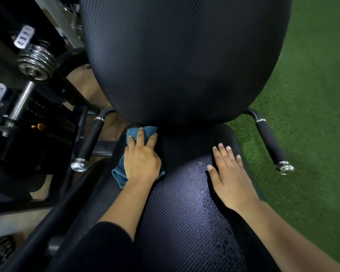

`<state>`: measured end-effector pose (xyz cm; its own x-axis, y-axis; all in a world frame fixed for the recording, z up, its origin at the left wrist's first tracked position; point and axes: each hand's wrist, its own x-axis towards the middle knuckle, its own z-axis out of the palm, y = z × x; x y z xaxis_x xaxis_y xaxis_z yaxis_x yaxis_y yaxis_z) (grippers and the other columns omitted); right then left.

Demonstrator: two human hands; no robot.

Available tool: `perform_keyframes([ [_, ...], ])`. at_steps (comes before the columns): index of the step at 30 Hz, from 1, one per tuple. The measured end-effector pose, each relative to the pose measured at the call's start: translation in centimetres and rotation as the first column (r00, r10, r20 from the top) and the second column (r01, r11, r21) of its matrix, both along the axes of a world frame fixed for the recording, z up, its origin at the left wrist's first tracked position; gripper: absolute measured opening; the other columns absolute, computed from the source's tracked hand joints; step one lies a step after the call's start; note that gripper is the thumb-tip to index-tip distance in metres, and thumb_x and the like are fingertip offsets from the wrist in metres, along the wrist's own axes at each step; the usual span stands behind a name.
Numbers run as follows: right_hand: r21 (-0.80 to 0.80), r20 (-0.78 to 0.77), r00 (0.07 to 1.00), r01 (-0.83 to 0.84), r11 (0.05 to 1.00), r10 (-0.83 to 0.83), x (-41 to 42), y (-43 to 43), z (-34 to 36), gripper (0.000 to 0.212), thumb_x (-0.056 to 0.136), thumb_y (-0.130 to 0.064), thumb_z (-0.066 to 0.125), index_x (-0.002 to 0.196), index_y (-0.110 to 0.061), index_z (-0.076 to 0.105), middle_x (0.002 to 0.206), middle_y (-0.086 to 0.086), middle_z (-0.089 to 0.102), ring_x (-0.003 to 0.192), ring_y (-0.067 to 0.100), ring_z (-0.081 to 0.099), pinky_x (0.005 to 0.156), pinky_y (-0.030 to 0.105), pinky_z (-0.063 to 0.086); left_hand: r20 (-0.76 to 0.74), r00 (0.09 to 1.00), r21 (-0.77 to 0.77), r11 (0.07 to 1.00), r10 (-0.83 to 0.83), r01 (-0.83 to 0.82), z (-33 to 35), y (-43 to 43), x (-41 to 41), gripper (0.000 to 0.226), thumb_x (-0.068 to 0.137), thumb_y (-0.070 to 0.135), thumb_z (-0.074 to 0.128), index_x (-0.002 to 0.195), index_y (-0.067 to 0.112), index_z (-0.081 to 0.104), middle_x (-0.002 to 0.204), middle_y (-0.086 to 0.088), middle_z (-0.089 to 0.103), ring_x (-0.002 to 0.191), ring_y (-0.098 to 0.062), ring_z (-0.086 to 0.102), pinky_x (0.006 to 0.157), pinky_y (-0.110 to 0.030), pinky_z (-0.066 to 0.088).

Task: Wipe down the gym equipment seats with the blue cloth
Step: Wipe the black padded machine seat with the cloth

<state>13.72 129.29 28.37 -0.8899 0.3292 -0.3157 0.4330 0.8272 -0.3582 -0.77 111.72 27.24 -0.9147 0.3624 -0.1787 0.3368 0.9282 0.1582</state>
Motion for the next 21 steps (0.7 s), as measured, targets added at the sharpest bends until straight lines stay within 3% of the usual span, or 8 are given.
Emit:
perform_keyframes([
  [3, 0.005, 0.023, 1.000, -0.012, 1.000, 0.012, -0.2, -0.2, 0.1, 0.060, 0.102, -0.041, 0.020, 0.153, -0.017, 0.000, 0.160, -0.002, -0.008, 0.138, 0.004, -0.021, 0.116, 0.030, -0.013, 0.002, 0.999, 0.015, 0.999, -0.034, 0.034, 0.4, -1.9, 0.8, 0.050, 0.095, 0.028, 0.041, 0.145, 0.029, 0.035, 0.157, -0.009, 0.019, 0.140, -0.039, 0.023, 0.109, -0.049, 0.030],
  [8, 0.005, 0.041, 0.999, -0.027, 1.000, 0.027, -1.1, -0.8, -0.1, 0.062, 0.099, -0.047, 0.012, 0.153, -0.019, -0.002, 0.160, -0.004, -0.010, 0.139, 0.005, -0.022, 0.116, 0.029, -0.014, 0.075, 0.966, -0.023, 0.969, 0.246, -0.245, -0.1, -2.0, -2.2, 0.057, 0.096, 0.037, 0.031, 0.151, 0.030, 0.016, 0.159, -0.007, 0.008, 0.141, -0.037, 0.016, 0.112, -0.050, 0.026],
  [13, -0.007, 0.007, 0.999, -0.036, 0.999, 0.036, -1.6, -1.0, -0.7, 0.083, 0.080, -0.059, -0.009, 0.152, -0.020, 0.000, 0.158, -0.007, -0.012, 0.141, 0.005, -0.022, 0.114, 0.027, -0.016, 0.142, 0.935, -0.053, 0.945, 0.326, -0.322, -0.6, -1.3, -4.8, 0.066, 0.095, 0.038, 0.029, 0.152, 0.022, 0.000, 0.159, -0.006, 0.009, 0.141, -0.035, 0.017, 0.111, -0.051, 0.027],
  [18, -0.011, 0.027, 0.999, -0.031, 0.999, 0.032, -2.0, -1.3, -0.3, 0.061, 0.099, -0.048, 0.012, 0.152, -0.021, -0.003, 0.159, -0.007, -0.013, 0.141, 0.005, -0.023, 0.114, 0.026, -0.017, 0.091, 0.959, -0.123, 0.958, 0.270, -0.258, -0.1, -0.6, -2.0, 0.066, 0.097, 0.038, 0.027, 0.152, 0.018, -0.002, 0.160, -0.006, 0.004, 0.143, -0.038, 0.010, 0.113, -0.049, 0.024],
  [21, -0.030, 0.016, 1.000, -0.021, 0.999, 0.022, -2.4, -1.2, -0.2, 0.059, 0.101, -0.042, 0.018, 0.152, -0.021, -0.002, 0.159, -0.007, -0.013, 0.141, 0.005, -0.023, 0.115, 0.027, -0.016, 0.089, 0.955, -0.141, 0.953, 0.283, -0.269, -0.1, -0.3, -2.6, 0.065, 0.097, 0.038, 0.027, 0.152, 0.017, 0.001, 0.160, -0.006, 0.004, 0.143, -0.038, 0.008, 0.114, -0.050, 0.022],
])
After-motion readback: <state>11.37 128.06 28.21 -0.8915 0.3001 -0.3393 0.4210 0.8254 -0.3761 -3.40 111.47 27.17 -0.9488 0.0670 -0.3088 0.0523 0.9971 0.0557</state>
